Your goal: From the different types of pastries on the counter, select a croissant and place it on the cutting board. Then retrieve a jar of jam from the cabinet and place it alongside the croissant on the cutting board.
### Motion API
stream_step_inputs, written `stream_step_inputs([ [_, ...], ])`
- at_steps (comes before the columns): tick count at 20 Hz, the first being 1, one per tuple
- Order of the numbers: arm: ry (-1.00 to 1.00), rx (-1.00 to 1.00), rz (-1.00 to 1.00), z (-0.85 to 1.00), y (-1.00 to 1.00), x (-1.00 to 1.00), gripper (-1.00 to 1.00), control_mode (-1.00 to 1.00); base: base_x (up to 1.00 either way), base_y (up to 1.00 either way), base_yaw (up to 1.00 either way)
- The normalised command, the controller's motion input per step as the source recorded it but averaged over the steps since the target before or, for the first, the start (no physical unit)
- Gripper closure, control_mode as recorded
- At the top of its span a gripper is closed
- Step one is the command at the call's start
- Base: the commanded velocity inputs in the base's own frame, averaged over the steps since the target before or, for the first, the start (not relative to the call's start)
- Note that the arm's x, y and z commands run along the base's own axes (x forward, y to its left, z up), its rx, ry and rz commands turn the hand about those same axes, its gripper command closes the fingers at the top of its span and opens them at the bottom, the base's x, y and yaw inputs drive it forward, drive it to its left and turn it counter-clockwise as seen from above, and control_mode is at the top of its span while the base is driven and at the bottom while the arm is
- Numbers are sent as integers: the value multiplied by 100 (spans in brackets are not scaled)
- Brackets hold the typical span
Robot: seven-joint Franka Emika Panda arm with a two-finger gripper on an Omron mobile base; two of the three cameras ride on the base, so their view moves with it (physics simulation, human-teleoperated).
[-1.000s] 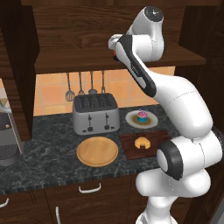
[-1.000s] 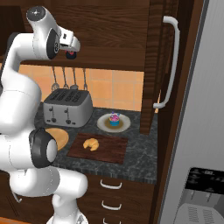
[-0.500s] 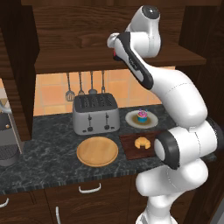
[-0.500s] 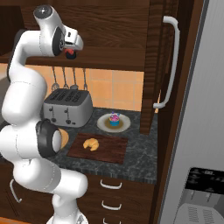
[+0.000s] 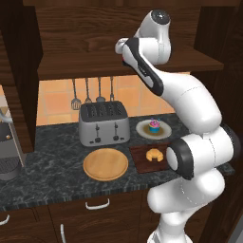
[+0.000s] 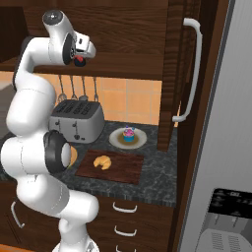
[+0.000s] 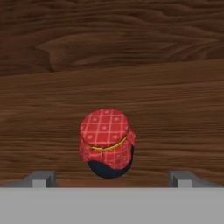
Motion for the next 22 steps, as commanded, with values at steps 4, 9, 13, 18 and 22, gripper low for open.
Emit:
stream_step_inputs([
  [4, -5, 0, 0, -10, 6, 27, -100, -100, 0, 0, 0],
  [9, -3, -1, 0, -10, 13, 25, -100, -100, 0, 0, 0],
  [13, -2, -1, 0, -8, 13, 21, -100, -100, 0, 0, 0],
  [18, -1, -1, 0, -6, 14, 26, 100, -100, 0, 0, 0],
  [22, 0, -2, 0, -6, 20, 31, 100, -100, 0, 0, 0],
])
